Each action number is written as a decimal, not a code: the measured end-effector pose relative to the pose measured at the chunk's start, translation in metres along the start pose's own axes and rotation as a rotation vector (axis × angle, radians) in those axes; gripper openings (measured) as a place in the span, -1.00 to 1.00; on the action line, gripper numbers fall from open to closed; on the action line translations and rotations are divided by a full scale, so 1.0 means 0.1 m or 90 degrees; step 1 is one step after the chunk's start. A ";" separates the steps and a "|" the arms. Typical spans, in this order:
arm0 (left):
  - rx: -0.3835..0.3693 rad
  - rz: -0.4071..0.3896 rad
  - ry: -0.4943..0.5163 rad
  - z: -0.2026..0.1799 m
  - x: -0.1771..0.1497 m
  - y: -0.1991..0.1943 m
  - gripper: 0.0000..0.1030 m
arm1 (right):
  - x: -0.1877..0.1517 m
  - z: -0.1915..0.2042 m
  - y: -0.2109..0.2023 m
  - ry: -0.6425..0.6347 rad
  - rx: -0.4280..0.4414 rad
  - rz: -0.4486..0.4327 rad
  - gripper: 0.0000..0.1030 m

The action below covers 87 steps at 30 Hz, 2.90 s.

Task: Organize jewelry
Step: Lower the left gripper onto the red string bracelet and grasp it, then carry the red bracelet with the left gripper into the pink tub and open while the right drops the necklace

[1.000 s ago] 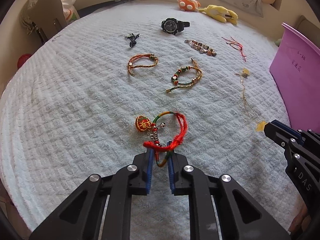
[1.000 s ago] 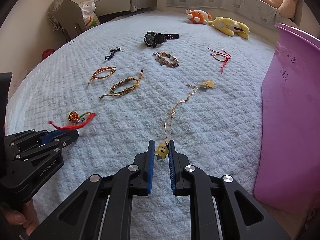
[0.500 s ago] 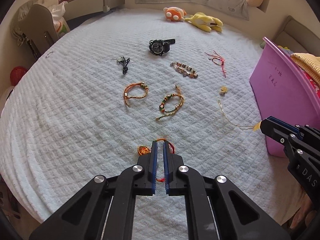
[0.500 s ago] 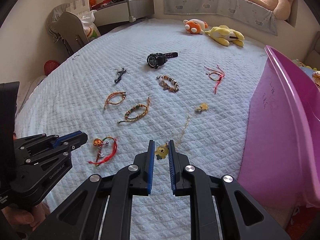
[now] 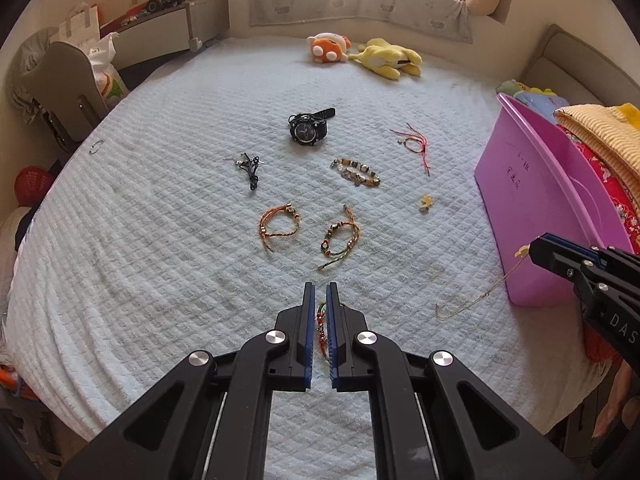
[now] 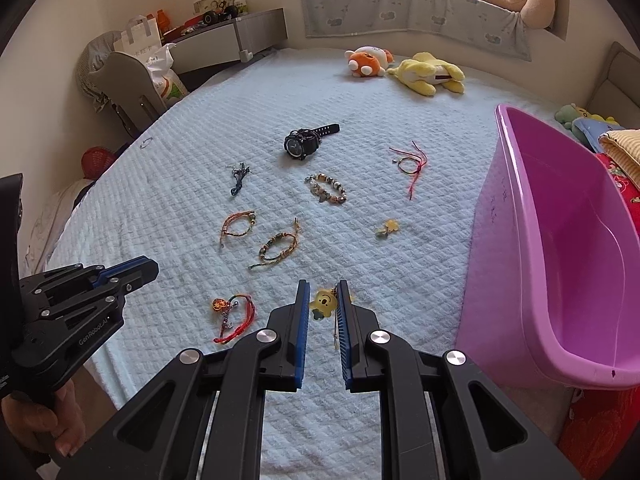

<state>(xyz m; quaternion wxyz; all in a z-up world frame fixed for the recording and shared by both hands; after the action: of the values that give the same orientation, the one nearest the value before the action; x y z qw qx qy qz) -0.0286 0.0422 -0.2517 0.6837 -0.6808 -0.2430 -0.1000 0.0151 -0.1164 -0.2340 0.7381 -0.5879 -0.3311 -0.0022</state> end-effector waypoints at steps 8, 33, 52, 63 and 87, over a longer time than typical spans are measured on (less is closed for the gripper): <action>0.015 0.055 -0.012 0.05 -0.36 0.52 -0.87 | -0.14 -0.01 0.24 0.009 0.003 0.010 -0.74; 0.044 0.095 -0.011 -0.15 -0.64 1.40 -0.07 | -0.33 -0.07 0.64 0.016 0.015 0.035 -0.74; -0.001 0.084 0.015 -0.19 -0.33 0.44 -0.85 | -0.06 -0.11 0.08 0.038 0.011 0.023 -0.74; -0.035 0.082 0.071 -0.40 0.22 -0.48 -0.85 | 0.46 -0.12 -0.94 0.087 0.022 -0.024 -0.74; -0.181 0.007 0.224 -2.68 1.78 -1.56 -0.84 | 1.19 -1.77 -2.74 0.182 -0.039 -0.149 -0.74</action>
<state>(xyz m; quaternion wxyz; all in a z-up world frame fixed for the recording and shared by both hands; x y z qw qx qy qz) 0.1047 -0.1943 -0.0190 0.6134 -0.7435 -0.0998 -0.2470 0.0863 -0.3090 0.0456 0.7540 -0.5614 -0.2888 -0.1813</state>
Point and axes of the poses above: each gripper's, at about its wrist camera, not at the fingertips, and y roughly the way its jaws point, z to its left, x to its top, the point moved 8 cm from there along y, roughly the way its jaws point, and after that the axes turned 6 degrees about z, right-handed, at the moved point
